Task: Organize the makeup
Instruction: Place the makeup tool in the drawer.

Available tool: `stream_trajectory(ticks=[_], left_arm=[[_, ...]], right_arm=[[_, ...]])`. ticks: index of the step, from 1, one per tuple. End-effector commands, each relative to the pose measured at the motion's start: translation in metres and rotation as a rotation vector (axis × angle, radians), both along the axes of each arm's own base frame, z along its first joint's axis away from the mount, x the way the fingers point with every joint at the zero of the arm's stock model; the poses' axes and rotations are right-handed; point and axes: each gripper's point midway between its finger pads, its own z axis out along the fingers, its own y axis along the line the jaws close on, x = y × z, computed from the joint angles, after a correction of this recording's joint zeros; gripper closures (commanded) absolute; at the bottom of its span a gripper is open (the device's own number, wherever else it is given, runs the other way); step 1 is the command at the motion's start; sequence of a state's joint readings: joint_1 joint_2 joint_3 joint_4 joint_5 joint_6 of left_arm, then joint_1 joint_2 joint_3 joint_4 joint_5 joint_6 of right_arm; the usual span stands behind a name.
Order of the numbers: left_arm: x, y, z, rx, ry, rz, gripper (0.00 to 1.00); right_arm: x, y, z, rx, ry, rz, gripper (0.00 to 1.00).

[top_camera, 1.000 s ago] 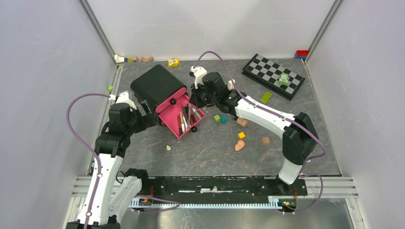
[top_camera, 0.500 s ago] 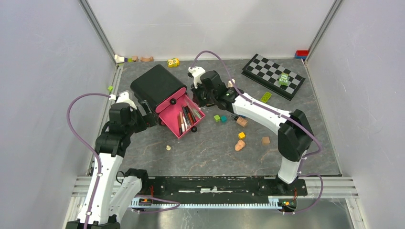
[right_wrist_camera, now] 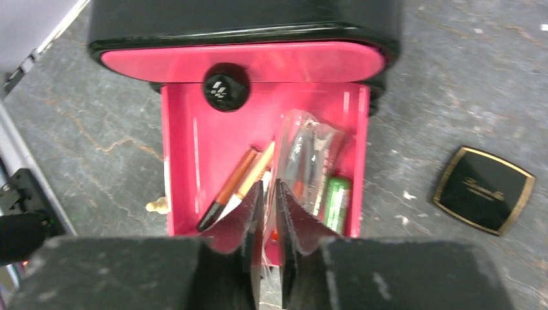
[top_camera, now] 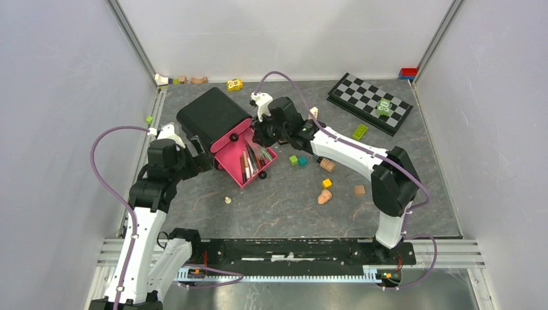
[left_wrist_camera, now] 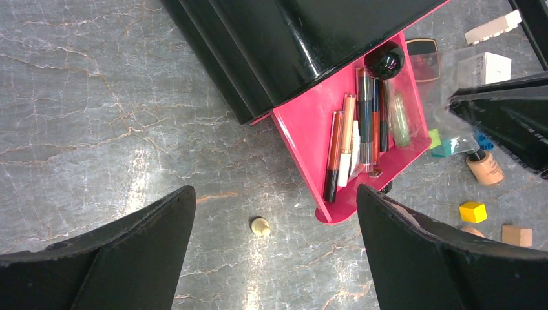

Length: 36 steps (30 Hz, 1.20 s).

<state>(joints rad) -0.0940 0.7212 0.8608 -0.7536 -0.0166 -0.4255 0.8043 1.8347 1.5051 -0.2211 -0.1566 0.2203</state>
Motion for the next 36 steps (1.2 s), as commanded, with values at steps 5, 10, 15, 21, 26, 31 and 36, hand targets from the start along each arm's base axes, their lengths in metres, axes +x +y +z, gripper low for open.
stream_trajectory(ticks=[5,10,15,21,26,31,36], left_arm=[[0.004,-0.003,0.007,0.001,-0.034,-0.021,0.0],[0.004,-0.003,0.007,0.001,-0.033,-0.022,0.0],[0.004,-0.003,0.007,0.001,-0.032,-0.022,0.0],[0.004,-0.003,0.006,0.002,-0.03,-0.021,0.0],[0.004,-0.003,0.005,0.001,-0.027,-0.021,0.0],[0.005,-0.003,0.006,0.002,-0.027,-0.021,0.0],[0.005,-0.003,0.005,0.001,-0.025,-0.021,0.0]], right_arm=[[-0.032,0.054,-0.001,0.143,0.068,0.145,0.54],[-0.038,0.059,0.014,0.197,0.065,0.173,0.44],[-0.045,0.059,0.027,0.235,0.056,0.205,0.4],[-0.045,0.058,0.027,0.255,0.058,0.195,0.41],[-0.031,0.032,0.013,0.158,0.025,0.074,0.43],[-0.014,-0.006,0.022,0.103,-0.036,-0.031,0.4],[0.001,-0.055,0.028,0.039,-0.097,-0.154,0.32]])
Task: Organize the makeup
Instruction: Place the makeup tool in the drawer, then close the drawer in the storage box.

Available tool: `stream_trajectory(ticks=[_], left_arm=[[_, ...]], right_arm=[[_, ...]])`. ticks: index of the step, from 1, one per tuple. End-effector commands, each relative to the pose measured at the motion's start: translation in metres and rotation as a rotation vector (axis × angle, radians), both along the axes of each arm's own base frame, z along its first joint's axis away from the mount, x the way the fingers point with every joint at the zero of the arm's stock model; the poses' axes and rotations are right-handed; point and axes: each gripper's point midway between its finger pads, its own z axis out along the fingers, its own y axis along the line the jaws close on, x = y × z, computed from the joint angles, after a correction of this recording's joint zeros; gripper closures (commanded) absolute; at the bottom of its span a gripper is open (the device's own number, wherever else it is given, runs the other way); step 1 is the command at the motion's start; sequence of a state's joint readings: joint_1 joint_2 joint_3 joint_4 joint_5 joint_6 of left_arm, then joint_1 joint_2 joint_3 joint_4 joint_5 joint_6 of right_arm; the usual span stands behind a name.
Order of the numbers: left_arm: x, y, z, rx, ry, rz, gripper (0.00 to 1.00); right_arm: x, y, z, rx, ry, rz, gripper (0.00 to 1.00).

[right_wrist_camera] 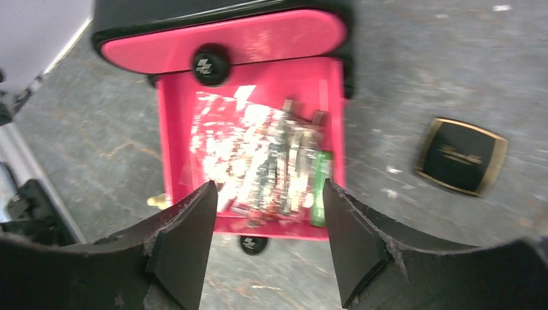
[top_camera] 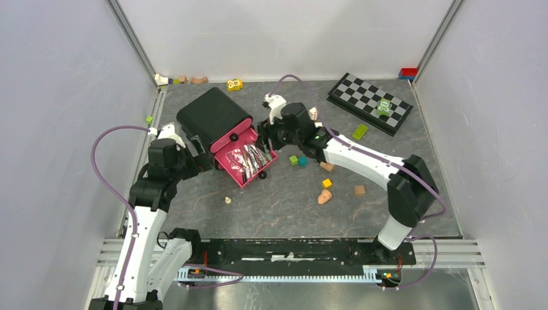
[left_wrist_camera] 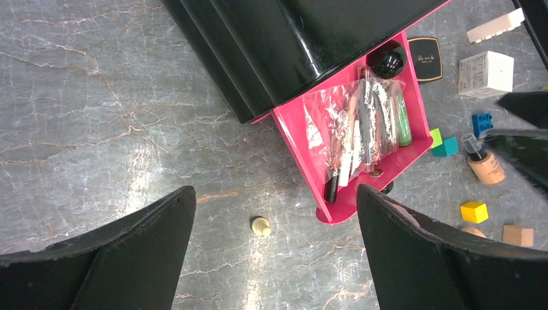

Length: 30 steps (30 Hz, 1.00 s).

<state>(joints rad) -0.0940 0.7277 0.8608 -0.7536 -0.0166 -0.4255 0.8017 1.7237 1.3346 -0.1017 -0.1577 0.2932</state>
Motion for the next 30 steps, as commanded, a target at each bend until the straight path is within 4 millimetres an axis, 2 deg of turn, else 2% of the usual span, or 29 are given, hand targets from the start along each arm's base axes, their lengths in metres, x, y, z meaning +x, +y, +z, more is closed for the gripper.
stream_trajectory(ticks=[1,4,6,11,13,17,22,27,30], left_arm=[[0.004,-0.003,0.006,0.001,-0.028,-0.021,0.0],[0.005,-0.003,0.005,0.002,-0.025,-0.022,0.0],[0.005,-0.002,0.004,0.004,-0.02,-0.018,0.0],[0.005,-0.001,0.004,0.007,-0.017,-0.011,0.0],[0.005,0.0,0.003,0.01,-0.015,-0.008,0.0],[0.005,0.0,0.003,0.011,-0.013,-0.004,0.0],[0.004,-0.009,0.008,-0.01,-0.03,-0.056,0.01],[0.008,-0.011,0.033,-0.013,-0.077,-0.075,0.03],[0.018,-0.012,0.053,-0.009,-0.103,-0.075,0.04]], right_arm=[[0.018,-0.052,0.023,-0.069,-0.115,-0.144,0.27],[0.029,-0.094,0.013,-0.181,-0.139,-0.277,0.17],[0.032,-0.122,0.005,-0.249,-0.14,-0.363,0.03],[0.027,-0.178,-0.009,-0.37,-0.153,-0.537,0.02],[0.022,-0.191,-0.011,-0.37,-0.154,-0.574,0.02],[0.01,-0.202,-0.02,-0.329,-0.145,-0.578,0.02],[-0.007,-0.196,-0.03,-0.24,-0.102,-0.526,0.02],[-0.017,-0.187,-0.031,-0.168,-0.062,-0.49,0.02],[-0.015,-0.183,-0.02,-0.114,-0.077,-0.494,0.02]])
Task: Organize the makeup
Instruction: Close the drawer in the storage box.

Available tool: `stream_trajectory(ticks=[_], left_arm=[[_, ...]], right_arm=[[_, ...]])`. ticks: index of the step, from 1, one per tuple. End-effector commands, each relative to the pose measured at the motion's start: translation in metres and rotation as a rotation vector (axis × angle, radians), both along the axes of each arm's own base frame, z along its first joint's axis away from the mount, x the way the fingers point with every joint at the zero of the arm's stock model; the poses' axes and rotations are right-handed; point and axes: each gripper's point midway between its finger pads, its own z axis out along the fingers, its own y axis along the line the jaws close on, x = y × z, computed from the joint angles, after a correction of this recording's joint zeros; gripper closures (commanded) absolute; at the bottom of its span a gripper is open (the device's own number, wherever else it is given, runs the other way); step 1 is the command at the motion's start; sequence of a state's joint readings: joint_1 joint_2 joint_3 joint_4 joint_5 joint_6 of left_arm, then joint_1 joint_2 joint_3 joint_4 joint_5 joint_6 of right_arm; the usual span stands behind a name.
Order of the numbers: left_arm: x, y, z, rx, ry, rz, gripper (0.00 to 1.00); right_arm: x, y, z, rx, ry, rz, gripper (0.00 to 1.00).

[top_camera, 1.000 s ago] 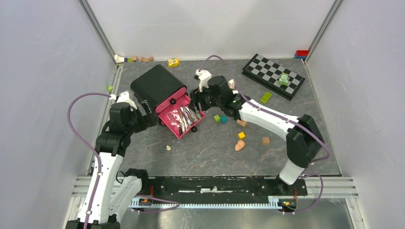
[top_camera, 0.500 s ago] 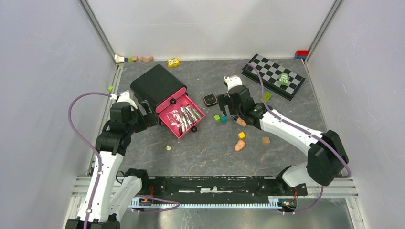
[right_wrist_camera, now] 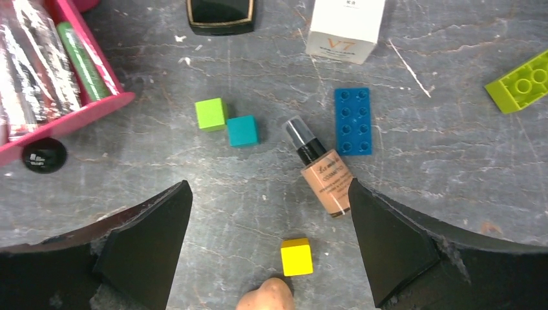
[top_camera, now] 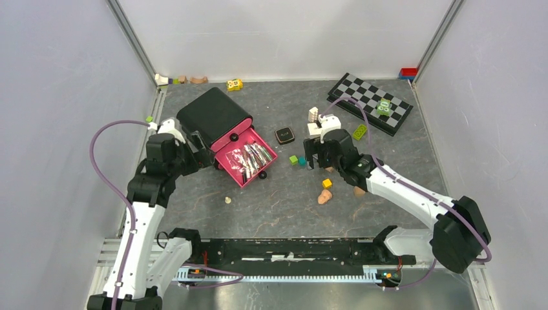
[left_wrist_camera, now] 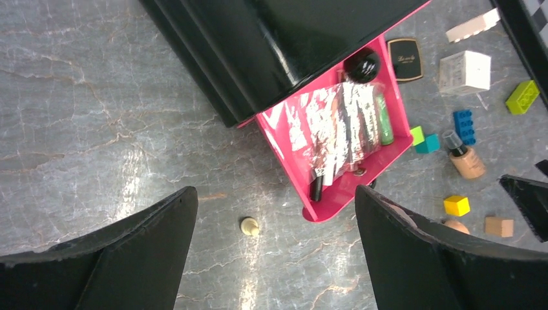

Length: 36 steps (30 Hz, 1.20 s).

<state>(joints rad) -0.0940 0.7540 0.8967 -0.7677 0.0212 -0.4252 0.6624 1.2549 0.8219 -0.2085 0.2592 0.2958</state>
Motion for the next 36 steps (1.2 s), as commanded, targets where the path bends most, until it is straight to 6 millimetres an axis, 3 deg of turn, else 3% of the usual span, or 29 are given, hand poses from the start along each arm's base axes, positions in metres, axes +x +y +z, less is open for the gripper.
stream_trajectory(ticks=[1,7,11,16,21,26,29,36], left_arm=[[0.021,-0.005,0.051,0.014,-0.115,-0.043,0.04],[0.051,-0.007,0.072,0.051,-0.138,-0.063,0.04],[0.067,-0.011,0.079,0.06,-0.176,-0.086,0.03],[0.091,-0.019,0.084,0.052,-0.22,-0.121,0.02],[0.118,-0.025,0.078,0.05,-0.21,-0.137,0.03],[0.14,-0.025,0.064,0.071,-0.184,-0.135,0.03],[0.148,-0.025,0.052,0.079,-0.161,-0.139,0.04],[0.161,-0.029,0.029,0.109,-0.115,-0.155,0.06]], right_arm=[[0.009,0.017,0.035,0.15,-0.091,0.007,0.02],[0.037,0.029,0.111,0.154,-0.192,0.02,0.02],[0.041,0.032,0.119,0.155,-0.175,0.015,0.02],[0.028,0.044,0.085,0.259,-0.09,0.02,0.02],[0.007,0.083,0.049,0.478,0.041,0.101,0.02],[-0.003,0.109,0.015,0.479,0.134,0.089,0.02],[-0.002,0.114,0.001,0.505,0.161,0.026,0.0],[-0.006,0.104,-0.034,0.558,0.213,-0.155,0.02]])
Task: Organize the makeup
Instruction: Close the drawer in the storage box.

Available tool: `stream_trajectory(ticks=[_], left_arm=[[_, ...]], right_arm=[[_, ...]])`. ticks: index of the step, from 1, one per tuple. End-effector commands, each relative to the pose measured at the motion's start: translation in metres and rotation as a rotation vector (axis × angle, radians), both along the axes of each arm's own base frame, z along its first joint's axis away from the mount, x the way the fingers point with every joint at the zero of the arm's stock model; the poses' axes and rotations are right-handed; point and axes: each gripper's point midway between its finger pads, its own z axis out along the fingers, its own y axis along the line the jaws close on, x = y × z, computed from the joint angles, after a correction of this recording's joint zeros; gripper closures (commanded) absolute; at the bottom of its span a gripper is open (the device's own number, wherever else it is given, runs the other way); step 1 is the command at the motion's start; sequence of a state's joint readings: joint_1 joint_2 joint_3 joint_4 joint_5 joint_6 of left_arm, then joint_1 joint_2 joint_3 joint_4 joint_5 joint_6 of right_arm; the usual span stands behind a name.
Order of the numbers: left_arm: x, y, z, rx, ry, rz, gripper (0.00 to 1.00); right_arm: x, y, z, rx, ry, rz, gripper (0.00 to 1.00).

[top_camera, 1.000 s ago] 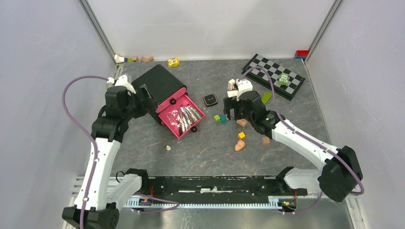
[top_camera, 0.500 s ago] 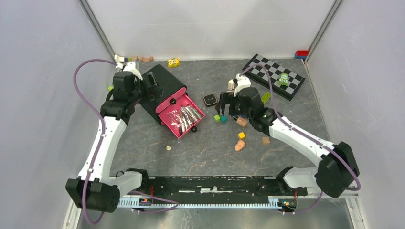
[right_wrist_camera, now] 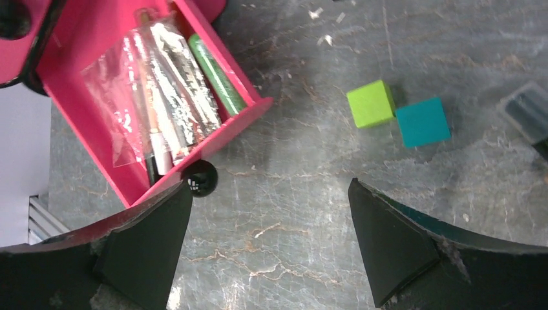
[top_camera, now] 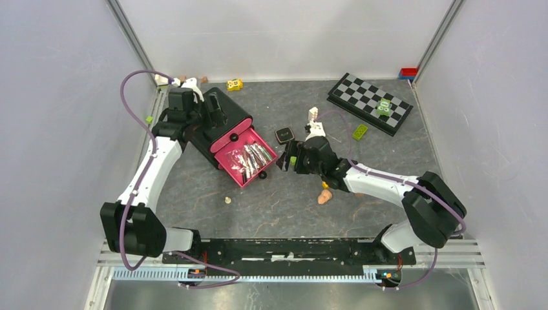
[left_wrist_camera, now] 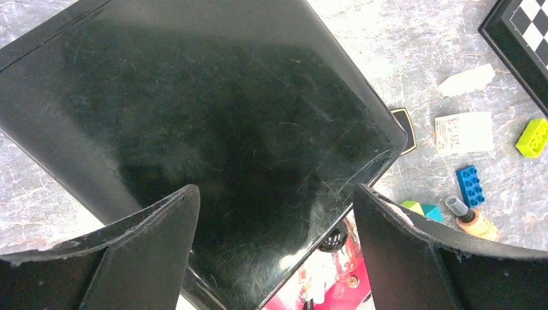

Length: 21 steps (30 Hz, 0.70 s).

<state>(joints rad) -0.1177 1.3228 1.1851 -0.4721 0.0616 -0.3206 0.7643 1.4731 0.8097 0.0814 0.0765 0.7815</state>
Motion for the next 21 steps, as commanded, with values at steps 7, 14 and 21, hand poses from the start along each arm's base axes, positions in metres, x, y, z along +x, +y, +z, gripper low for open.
stream_trajectory(ticks=[7,14,21], left_arm=[[0.023,-0.007,0.003,0.053,-0.062,-0.053,0.06],[0.021,-0.009,-0.008,0.055,-0.034,-0.063,0.06],[0.019,-0.012,-0.013,0.078,-0.014,-0.075,0.06]], right_arm=[[0.002,0.01,-0.028,0.095,0.083,-0.135,0.02],[0.004,0.019,-0.047,0.13,0.134,-0.183,0.01],[0.006,0.029,-0.057,0.145,0.148,-0.232,0.11]])
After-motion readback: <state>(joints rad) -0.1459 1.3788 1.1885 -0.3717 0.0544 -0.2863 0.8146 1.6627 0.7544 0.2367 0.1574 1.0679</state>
